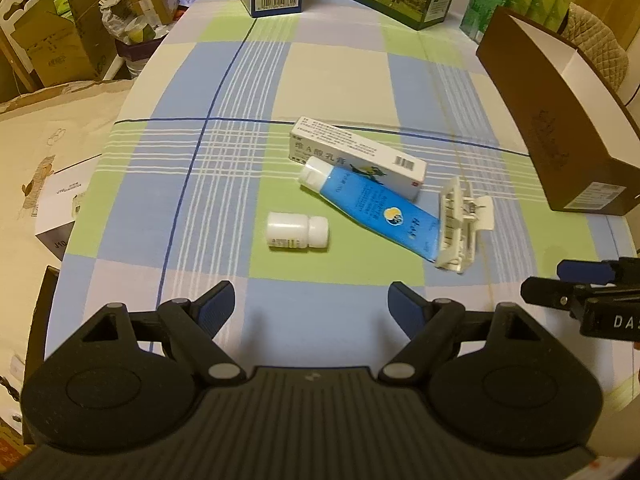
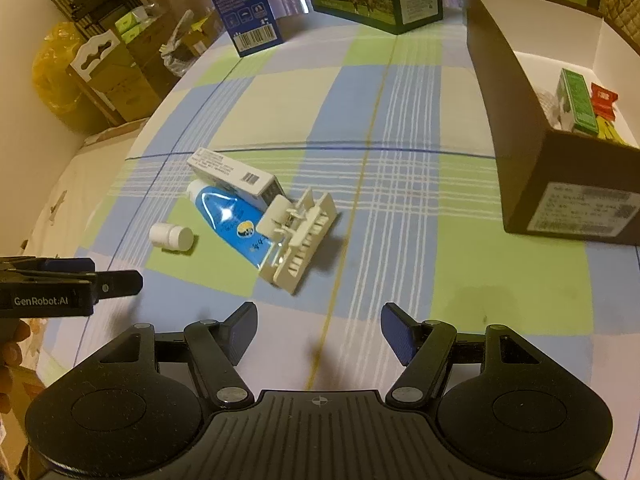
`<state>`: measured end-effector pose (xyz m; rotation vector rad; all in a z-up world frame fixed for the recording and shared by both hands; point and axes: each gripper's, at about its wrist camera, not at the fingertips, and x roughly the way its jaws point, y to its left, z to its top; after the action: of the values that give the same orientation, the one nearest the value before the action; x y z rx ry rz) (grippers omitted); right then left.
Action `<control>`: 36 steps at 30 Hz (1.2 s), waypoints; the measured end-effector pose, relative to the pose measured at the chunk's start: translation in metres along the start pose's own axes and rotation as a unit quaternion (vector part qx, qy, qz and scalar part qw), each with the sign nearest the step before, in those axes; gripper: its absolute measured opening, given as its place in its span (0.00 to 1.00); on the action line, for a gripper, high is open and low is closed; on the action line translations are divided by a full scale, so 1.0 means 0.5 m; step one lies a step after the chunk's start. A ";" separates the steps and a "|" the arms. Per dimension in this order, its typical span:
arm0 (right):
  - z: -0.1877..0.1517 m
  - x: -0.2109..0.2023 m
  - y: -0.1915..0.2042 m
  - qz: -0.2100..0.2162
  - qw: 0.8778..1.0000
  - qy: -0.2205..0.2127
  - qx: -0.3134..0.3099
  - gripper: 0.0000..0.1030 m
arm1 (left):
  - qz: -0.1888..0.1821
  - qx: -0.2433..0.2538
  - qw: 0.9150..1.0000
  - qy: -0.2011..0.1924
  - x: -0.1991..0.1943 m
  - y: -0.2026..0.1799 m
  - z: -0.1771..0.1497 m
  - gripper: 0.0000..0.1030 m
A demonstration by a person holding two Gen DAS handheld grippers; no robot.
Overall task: Organize objects
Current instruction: 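Withdraw both tools from the box toward the remaining items, then grasp the white pill bottle with the left tool while the right tool grasps the white clip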
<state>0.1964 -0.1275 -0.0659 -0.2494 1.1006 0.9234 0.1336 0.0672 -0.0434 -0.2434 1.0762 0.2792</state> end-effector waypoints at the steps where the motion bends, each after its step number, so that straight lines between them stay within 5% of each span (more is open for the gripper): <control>1: 0.003 0.005 0.003 -0.001 1.000 -0.002 -0.001 0.64 | 0.001 0.001 1.000 0.000 0.004 0.002 0.001 0.78; 25: 0.080 0.132 0.049 -0.032 0.999 -0.023 0.015 0.63 | 0.012 0.013 1.000 -0.006 0.077 0.030 0.049 0.79; 28: 0.080 0.136 0.044 -0.026 1.000 -0.016 0.007 0.42 | 0.011 0.016 1.000 -0.003 0.087 0.030 0.054 0.79; 36: 0.069 0.111 0.000 -0.036 0.999 -0.005 -0.039 0.40 | 0.008 0.025 1.000 0.004 0.113 0.031 0.063 0.79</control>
<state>0.2267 -0.0783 -0.0966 -0.3467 1.0415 0.9045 0.1795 0.0981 -0.0800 -0.1919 1.0929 0.2662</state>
